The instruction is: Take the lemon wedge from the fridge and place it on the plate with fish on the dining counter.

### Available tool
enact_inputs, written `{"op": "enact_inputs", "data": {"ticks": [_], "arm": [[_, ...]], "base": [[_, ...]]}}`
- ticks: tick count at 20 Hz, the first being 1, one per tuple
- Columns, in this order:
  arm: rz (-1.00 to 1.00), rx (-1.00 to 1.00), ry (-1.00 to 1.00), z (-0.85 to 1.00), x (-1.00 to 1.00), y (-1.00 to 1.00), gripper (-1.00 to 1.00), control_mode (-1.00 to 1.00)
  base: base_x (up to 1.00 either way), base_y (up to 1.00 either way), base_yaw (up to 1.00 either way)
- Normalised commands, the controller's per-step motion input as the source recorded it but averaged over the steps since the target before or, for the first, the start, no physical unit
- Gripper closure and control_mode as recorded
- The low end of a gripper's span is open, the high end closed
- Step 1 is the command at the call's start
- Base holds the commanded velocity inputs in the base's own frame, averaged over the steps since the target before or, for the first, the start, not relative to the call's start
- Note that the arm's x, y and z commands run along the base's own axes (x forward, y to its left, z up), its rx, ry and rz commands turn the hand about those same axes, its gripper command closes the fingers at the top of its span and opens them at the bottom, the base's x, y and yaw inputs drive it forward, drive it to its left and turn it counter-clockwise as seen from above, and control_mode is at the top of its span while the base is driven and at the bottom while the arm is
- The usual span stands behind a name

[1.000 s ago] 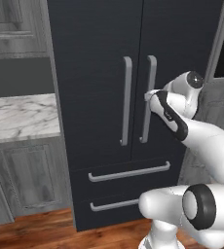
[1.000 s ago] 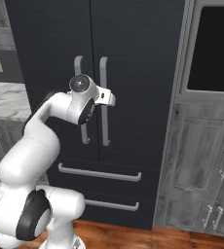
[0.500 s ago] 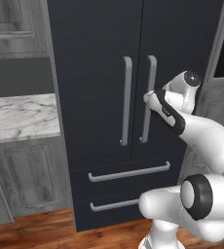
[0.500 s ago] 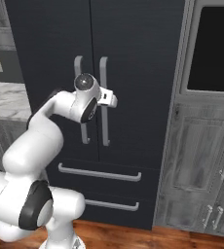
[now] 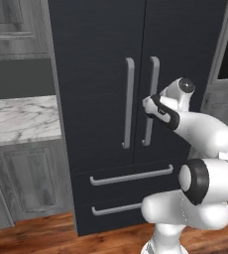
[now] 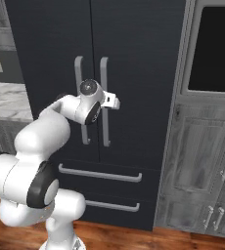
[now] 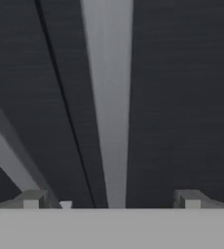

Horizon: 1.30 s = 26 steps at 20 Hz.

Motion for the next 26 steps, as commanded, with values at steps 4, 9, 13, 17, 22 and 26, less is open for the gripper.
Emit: {"op": "enact_inputs", "data": {"ticks": [4, 9, 13, 17, 22, 26], "arm": [[0.00, 0.00, 0.00, -0.23, 0.50, 0.00, -1.00, -1.00], [0.00, 0.00, 0.00, -0.22, 0.44, 0.00, -1.00, -1.00], [0.00, 0.00, -0.01, -0.27, 0.28, 0.00, -1.00, -1.00], [0.00, 0.00, -0.03, -0.25, 0.29, 0.00, -1.00, -1.00], [0.00, 0.00, -0.07, -0.26, 0.20, 0.00, -1.00, -1.00], [0.00, -0.02, -0.02, -0.15, 0.17, 0.00, 1.00, -1.00]], "base": [[0.00, 0.00, 0.00], [0.00, 0.00, 0.00], [0.00, 0.00, 0.00], [0.00, 0.00, 0.00], [0.00, 0.00, 0.00], [0.00, 0.00, 0.00]]}}
